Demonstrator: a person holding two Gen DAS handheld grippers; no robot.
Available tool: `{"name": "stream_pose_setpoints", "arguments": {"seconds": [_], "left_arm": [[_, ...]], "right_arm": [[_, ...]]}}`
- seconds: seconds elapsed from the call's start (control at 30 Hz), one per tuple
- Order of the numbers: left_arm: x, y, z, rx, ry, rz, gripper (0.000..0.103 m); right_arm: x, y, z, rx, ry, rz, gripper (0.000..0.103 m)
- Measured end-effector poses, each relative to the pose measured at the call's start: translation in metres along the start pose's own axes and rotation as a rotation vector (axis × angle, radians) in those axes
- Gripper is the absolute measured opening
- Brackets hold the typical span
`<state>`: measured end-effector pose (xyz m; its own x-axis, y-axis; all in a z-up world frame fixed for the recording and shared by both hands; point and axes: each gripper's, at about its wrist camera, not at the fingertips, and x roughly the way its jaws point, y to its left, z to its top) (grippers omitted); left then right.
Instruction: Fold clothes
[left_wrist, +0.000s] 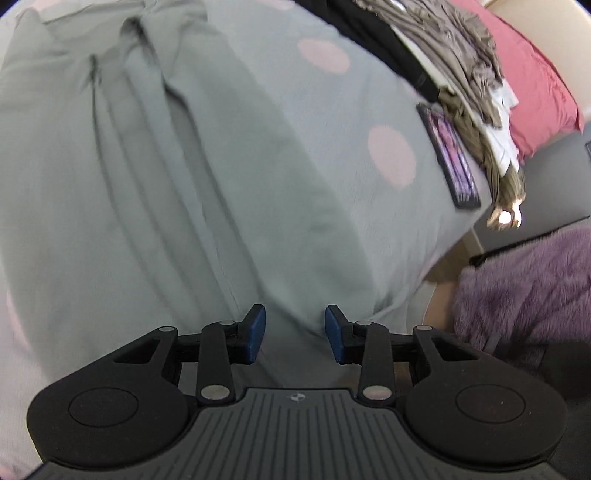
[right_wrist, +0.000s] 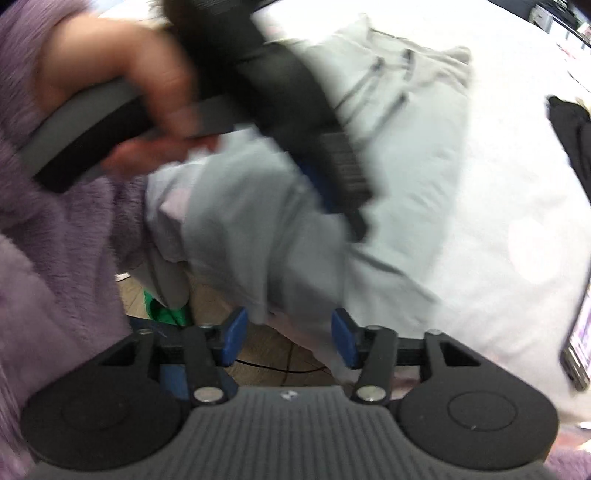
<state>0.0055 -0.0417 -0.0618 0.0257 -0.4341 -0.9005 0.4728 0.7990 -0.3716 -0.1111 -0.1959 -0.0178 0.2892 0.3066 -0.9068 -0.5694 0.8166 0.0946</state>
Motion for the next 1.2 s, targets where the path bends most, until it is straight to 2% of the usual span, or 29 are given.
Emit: {"name": "stream_pose_setpoints", "arguments": {"seconds": [0.1, 0.27, 0.43, 0.53, 0.57, 0.6, 0.63, 0.67, 0.83, 1.0, 1.07, 1.2], "left_arm": [[-0.005, -0.001, -0.012, 0.005, 0.010, 0.009, 0.033], [-0.014, 0.001, -0.021, -0.015, -0.008, 0.008, 0.033], [-0.027, -0.002, -0.024, -0.044, -0.083, -0.035, 0.033], [-0.025, -0.001, -0.025, -0.071, -0.087, -0.036, 0.033], [-0.023, -0.001, -0.025, -0.075, -0.082, -0.028, 0.033], [-0.022, -0.001, -0.024, -0.077, -0.078, -0.021, 0.033], [-0.021, -0.001, -0.024, -0.077, -0.076, -0.017, 0.033], [-0.021, -0.001, -0.023, -0.078, -0.075, -0.016, 0.033], [-0.019, 0.000, -0.021, -0.086, -0.077, -0.020, 0.033], [-0.020, -0.001, -0.019, -0.089, -0.090, -0.040, 0.033], [-0.019, -0.002, -0.019, -0.088, -0.090, -0.040, 0.033], [-0.019, -0.003, -0.019, -0.087, -0.085, -0.039, 0.036]], "right_arm": [[-0.010, -0.023, -0.001, 0.029, -0.019, -0.027, 0.051], [-0.020, -0.054, -0.002, 0.042, -0.038, -0.045, 0.051], [-0.003, -0.075, -0.001, 0.061, -0.050, -0.043, 0.050], [0.006, -0.087, -0.003, 0.106, -0.065, -0.009, 0.045], [0.010, -0.090, -0.002, 0.116, -0.069, 0.001, 0.036], [0.012, -0.092, -0.001, 0.124, -0.070, 0.017, 0.013], [0.012, -0.092, -0.001, 0.127, -0.071, 0.036, 0.005], [0.009, -0.090, -0.002, 0.121, -0.078, 0.051, 0.003], [-0.016, -0.063, -0.009, 0.034, -0.112, 0.125, 0.000], [-0.019, -0.019, -0.018, -0.145, -0.063, 0.174, 0.000], [-0.015, -0.013, -0.021, -0.175, -0.049, 0.145, 0.000], [-0.015, -0.037, -0.014, -0.092, -0.079, 0.053, 0.009]]}}
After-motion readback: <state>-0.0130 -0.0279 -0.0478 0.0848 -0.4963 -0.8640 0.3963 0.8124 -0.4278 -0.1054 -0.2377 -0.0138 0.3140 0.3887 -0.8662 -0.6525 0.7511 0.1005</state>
